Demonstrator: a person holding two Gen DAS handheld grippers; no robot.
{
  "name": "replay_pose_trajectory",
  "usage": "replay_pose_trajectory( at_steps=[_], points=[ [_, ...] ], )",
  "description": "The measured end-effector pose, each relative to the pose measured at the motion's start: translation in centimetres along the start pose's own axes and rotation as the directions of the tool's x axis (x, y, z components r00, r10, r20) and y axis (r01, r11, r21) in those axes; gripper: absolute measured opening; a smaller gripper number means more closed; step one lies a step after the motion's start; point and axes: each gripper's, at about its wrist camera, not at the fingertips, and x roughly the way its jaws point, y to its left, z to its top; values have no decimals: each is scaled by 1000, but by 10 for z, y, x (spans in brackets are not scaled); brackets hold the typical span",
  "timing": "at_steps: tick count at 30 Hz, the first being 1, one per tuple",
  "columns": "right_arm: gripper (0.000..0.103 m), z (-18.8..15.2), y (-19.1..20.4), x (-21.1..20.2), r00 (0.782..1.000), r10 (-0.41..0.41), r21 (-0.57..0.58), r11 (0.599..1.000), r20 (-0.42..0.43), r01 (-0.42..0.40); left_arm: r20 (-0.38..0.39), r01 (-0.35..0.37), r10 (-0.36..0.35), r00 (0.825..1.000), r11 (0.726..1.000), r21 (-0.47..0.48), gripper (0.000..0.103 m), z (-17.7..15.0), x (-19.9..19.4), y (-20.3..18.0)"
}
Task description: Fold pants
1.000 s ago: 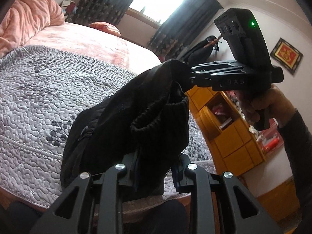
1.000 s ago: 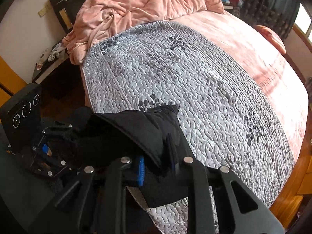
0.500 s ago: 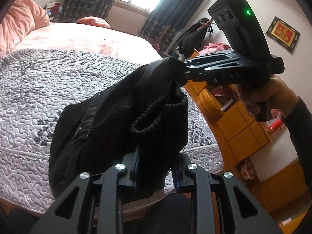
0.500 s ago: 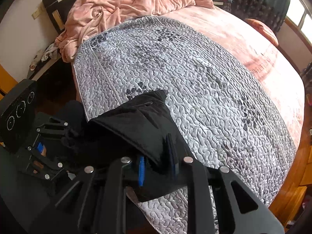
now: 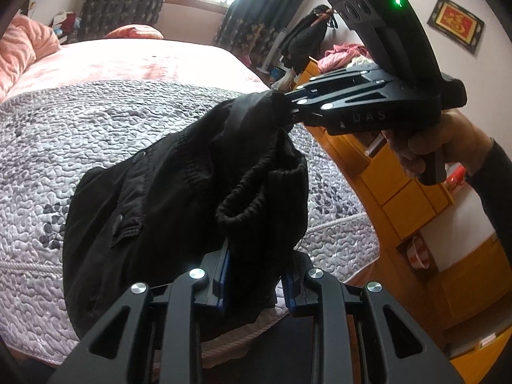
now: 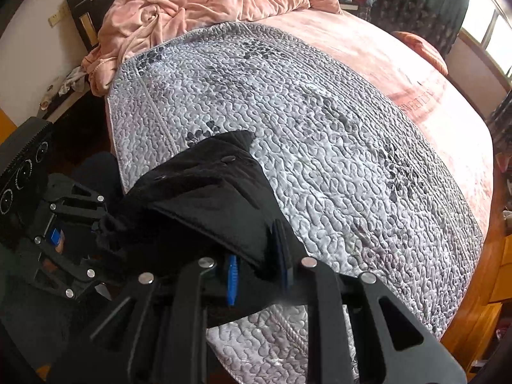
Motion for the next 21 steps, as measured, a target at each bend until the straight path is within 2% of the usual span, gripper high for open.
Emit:
replay_pose_trajectory(
  at_steps=[9, 21],
  points=[
    [18, -31, -21, 20, 1000, -15, 20, 1000, 1, 14, -63, -2, 5, 998, 999, 46, 26, -5, 36, -8],
    [18, -64, -33, 50, 1000, -29, 41, 999, -8, 30, -141, -38, 56, 988, 991, 127, 26, -20, 78, -24]
  ],
)
